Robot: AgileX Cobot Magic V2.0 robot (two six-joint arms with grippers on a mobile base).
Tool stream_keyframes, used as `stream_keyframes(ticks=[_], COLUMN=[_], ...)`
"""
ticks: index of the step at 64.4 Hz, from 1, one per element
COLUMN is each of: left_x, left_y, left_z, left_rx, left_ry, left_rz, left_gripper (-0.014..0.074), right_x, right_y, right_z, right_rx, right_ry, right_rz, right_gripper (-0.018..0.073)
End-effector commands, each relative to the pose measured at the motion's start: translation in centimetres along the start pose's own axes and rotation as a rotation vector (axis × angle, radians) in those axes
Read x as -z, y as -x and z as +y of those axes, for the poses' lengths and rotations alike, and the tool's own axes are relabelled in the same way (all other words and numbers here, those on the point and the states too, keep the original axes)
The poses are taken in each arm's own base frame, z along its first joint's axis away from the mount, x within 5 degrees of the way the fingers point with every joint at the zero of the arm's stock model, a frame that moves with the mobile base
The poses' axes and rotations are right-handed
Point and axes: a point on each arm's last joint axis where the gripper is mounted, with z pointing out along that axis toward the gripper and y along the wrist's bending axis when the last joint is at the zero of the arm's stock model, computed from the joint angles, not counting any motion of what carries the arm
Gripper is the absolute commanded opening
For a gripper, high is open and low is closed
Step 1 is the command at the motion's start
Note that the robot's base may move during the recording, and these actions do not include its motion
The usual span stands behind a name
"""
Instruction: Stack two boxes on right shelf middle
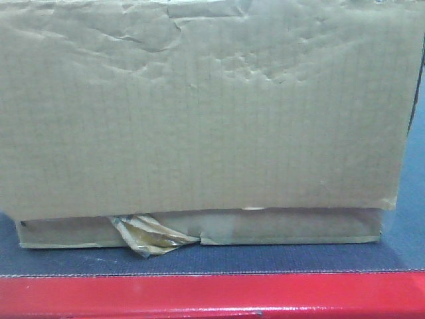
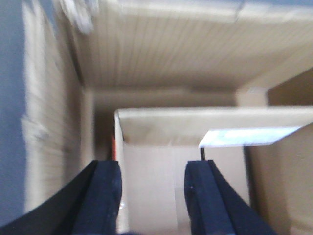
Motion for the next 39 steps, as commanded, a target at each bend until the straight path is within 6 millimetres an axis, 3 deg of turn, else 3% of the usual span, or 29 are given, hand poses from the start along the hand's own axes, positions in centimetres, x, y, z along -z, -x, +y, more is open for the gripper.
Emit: stream_keyframes(ticks=[1, 11, 19, 28, 39], left_x=[2.8, 5.0, 5.1, 3.9, 1.1], left_y=[0.7, 1.1, 1.4, 1.1, -0.5], left_z=[0.6, 1.8, 2.6, 3.5, 4.1], left_rx=[-0.021, -0.053, -0.039, -0.034, -0.031], left_ry=[0.016, 0.040, 0.050, 0.080, 0.101], left_rz=[-0.094, -0.154, -0.159, -0.121, -0.006], left_gripper=[0.0235, 0.0235, 0.0272, 0.0409, 0.0423], right_x=[0.1, 0.1, 0.1, 0.1, 0.1], right_y=[0.2, 0.2, 0.2, 0.2, 0.3], right_z=[0.0, 0.0, 0.0, 0.0, 0.0], right_rx=[0.004, 0.004, 0.004, 0.004, 0.004], right_ry=[-0.006, -0.006, -0.006, -0.006, -0.006], right_rz=[-0.025, -0.025, -0.025, -0.025, -0.035], right_gripper=[-0.0162, -0.0162, -0.0162, -0.0162, -0.0162])
